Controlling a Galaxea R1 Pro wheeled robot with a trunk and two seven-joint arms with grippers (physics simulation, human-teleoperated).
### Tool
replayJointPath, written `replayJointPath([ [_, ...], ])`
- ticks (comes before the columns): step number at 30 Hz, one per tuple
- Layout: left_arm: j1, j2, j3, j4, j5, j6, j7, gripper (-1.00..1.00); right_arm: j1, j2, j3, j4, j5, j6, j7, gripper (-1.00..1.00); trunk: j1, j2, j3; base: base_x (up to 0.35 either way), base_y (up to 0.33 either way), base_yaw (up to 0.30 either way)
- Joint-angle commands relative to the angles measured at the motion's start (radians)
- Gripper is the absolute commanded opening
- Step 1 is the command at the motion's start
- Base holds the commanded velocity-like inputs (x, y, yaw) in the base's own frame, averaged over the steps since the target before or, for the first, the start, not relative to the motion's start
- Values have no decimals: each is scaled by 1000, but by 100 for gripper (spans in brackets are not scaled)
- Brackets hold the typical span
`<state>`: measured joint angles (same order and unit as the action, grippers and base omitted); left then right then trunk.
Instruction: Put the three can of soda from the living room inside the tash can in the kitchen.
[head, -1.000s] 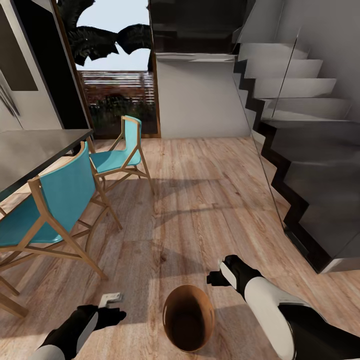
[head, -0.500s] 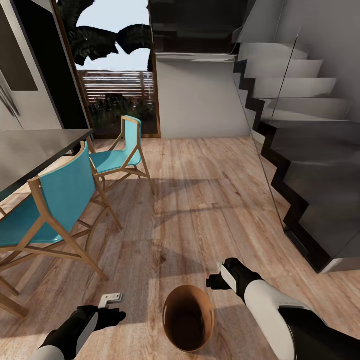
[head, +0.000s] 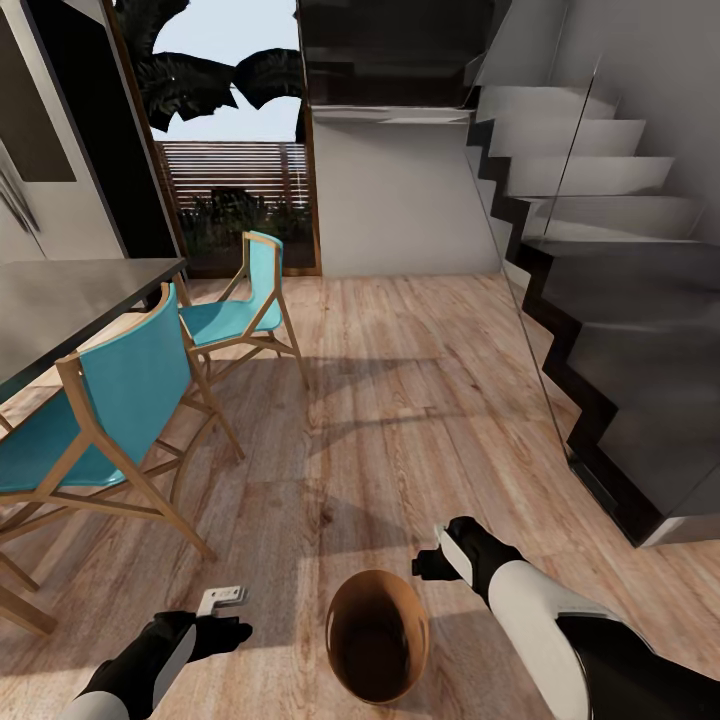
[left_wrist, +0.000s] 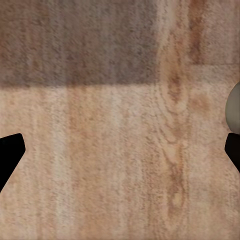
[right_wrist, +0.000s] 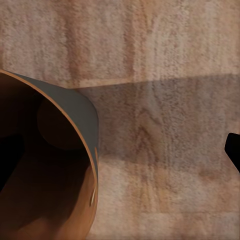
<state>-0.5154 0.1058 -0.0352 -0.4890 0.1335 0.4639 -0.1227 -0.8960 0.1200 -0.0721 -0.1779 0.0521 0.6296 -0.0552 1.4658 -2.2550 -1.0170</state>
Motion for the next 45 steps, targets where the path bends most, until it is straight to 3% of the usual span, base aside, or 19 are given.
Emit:
replayJointPath([
  [1,0,0,0,0,0,0,0,100,0,1,0,0,0,0,0,100,0,0,0,0,0,0],
  [45,0,0,1,5,0,-20,2,100,13,14,2,10,-2,0,-4,100,0,0,0,0,0,0],
])
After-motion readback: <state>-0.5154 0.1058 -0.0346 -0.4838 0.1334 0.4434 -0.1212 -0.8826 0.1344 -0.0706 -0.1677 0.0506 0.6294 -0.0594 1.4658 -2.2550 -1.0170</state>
